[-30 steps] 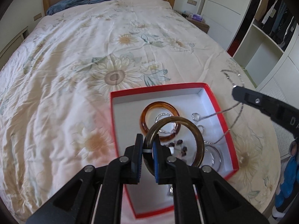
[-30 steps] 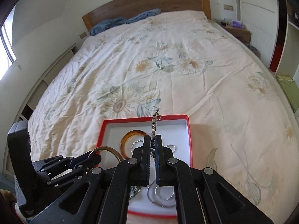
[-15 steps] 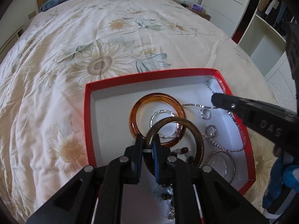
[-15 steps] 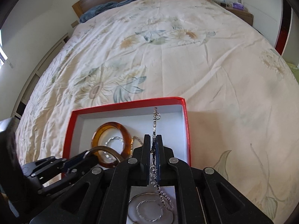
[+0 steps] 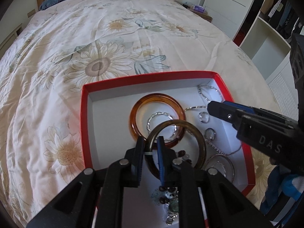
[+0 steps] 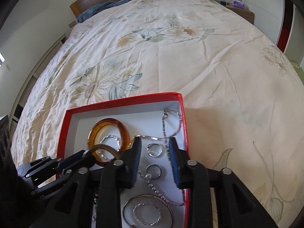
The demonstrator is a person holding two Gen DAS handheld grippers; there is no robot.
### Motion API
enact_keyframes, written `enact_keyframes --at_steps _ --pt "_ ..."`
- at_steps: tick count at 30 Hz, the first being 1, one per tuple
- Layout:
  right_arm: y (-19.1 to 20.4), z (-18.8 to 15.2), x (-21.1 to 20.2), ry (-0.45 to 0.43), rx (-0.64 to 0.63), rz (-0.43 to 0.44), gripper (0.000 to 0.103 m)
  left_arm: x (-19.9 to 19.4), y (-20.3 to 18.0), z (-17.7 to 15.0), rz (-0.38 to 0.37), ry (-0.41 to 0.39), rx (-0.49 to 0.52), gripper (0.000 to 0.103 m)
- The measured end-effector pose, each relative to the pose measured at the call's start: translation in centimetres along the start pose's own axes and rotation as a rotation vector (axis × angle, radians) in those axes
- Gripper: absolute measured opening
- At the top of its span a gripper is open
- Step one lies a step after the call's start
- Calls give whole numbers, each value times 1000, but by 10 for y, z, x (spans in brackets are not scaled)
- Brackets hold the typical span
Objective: Organize jewelry
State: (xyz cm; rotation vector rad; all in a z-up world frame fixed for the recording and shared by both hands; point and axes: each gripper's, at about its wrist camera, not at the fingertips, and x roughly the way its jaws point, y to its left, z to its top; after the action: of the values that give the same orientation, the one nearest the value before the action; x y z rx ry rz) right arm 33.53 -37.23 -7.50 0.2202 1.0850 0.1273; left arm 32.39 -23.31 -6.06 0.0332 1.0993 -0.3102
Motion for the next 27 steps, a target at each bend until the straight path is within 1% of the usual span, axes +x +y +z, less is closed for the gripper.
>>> enact_keyframes --at_steps 1,6,8,10,13,16,19,22,24,27 --pt "1 -1 -3 -5 -5 -4 37 -2 -1 0 1 -4 2 18" --pt "5 -4 -26 -34 -11 -10 37 -19 -1 -1 -1 -29 -2 23" --pt "6 -6 -39 -48 -13 -13 37 -28 0 -3 1 -40 -8 25" --pt "10 -11 -53 -63 -22 -18 38 -40 2 -7 -4 -50 -28 31" --pt "17 -22 -74 -83 -35 -22 40 -60 5 -16 -4 -70 -49 34" --pt "28 -40 -95 -93 -51 -25 45 -81 7 -29 17 -90 -52 36" --pt "38 -59 -111 -102 -68 -33 46 -103 9 -46 43 -114 -48 37" --pt "51 -80 -128 -116 -86 -43 52 -126 14 -66 57 -140 -48 37" --pt "60 -96 -140 -130 -100 -49 53 -141 18 -80 62 -156 -49 37" --pt "76 -119 -153 -146 -117 -63 55 -162 21 -100 94 -178 -26 37"
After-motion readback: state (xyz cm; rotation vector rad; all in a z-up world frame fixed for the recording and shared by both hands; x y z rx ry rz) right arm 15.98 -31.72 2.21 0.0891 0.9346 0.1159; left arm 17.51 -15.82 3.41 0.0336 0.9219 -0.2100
